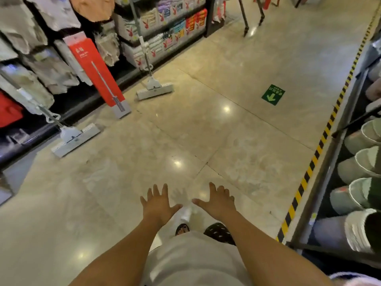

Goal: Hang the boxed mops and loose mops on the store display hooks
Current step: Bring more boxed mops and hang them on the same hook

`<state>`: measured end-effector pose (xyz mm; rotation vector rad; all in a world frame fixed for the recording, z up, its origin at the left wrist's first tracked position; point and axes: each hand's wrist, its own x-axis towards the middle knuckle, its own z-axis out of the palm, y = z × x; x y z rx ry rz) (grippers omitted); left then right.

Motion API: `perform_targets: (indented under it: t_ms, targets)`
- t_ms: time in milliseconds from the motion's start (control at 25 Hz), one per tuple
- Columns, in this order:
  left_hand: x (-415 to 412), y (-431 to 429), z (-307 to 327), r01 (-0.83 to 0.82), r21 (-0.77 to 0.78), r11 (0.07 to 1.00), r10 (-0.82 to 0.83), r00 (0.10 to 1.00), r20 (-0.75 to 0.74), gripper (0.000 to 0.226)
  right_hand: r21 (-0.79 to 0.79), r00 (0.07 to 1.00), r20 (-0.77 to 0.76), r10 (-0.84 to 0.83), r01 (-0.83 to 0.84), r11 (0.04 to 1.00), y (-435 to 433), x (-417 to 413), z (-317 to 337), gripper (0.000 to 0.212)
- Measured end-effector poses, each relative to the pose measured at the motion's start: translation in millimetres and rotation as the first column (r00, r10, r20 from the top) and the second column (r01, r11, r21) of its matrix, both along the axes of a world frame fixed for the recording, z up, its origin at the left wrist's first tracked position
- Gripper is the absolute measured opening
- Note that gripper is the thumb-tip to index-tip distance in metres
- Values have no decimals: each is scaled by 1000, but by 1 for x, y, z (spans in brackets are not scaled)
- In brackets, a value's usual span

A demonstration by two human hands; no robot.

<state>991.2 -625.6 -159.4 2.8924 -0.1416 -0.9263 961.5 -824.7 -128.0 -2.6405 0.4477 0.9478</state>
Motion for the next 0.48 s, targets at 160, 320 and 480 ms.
perform_targets:
  t_ms: [160,320,480]
  targets:
    - [7,37,-3,-196,28,980,197,980,-32,100,-29,971,-32,236,-237,971,23,43,-7,105]
    - [39,55,-4,-323,50,945,325,945,-30,100,23,948,-20,316,-316,948,35,98,-13,104]
    - [107,51,-5,-415,43,909,416,909,-14,100,-15,914,-12,405,-405,914,38,184,-18,101]
